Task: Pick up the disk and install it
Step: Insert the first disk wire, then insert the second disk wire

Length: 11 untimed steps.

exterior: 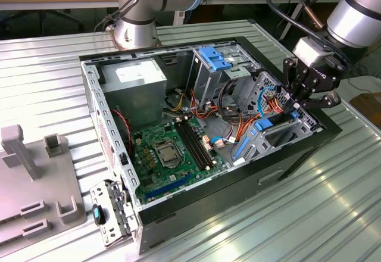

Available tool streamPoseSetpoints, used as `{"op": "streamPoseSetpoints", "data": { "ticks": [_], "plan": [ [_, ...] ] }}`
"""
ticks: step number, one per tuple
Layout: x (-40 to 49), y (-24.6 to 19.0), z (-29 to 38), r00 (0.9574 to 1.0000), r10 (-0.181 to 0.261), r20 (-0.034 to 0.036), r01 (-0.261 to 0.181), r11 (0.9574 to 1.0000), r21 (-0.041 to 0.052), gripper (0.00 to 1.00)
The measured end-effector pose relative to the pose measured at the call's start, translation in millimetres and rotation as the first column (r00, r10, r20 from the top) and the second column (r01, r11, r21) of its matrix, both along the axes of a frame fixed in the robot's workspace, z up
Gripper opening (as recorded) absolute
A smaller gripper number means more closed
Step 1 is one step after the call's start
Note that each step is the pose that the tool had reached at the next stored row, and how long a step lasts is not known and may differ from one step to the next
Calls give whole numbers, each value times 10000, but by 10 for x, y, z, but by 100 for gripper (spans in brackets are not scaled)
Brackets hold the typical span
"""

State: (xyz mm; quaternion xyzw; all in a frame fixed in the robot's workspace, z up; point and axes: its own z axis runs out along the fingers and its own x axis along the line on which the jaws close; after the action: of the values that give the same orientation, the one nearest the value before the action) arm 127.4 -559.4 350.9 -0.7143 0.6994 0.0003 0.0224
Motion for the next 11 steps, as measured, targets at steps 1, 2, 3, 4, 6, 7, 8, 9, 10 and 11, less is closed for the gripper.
{"op": "streamPoseSetpoints", "data": {
  "ticks": [1, 2, 3, 4, 6, 7, 8, 9, 10, 11],
  "plan": [
    [0, 0, 1, 10000, 0, 0, 0, 10000, 0, 11],
    [0, 0, 1, 10000, 0, 0, 0, 10000, 0, 11],
    [0, 0, 2, 10000, 0, 0, 0, 10000, -1, 11],
    [0, 0, 3, 10000, 0, 0, 0, 10000, -1, 11],
    [0, 0, 4, 10000, 0, 0, 0, 10000, -1, 11],
    [0, 0, 4, 10000, 0, 0, 0, 10000, -1, 11],
    [0, 0, 5, 10000, 0, 0, 0, 10000, -1, 11],
    [0, 0, 6, 10000, 0, 0, 0, 10000, -1, 11],
    [0, 0, 6, 10000, 0, 0, 0, 10000, 0, 11],
    [0, 0, 7, 10000, 0, 0, 0, 10000, 0, 11]
  ]
}}
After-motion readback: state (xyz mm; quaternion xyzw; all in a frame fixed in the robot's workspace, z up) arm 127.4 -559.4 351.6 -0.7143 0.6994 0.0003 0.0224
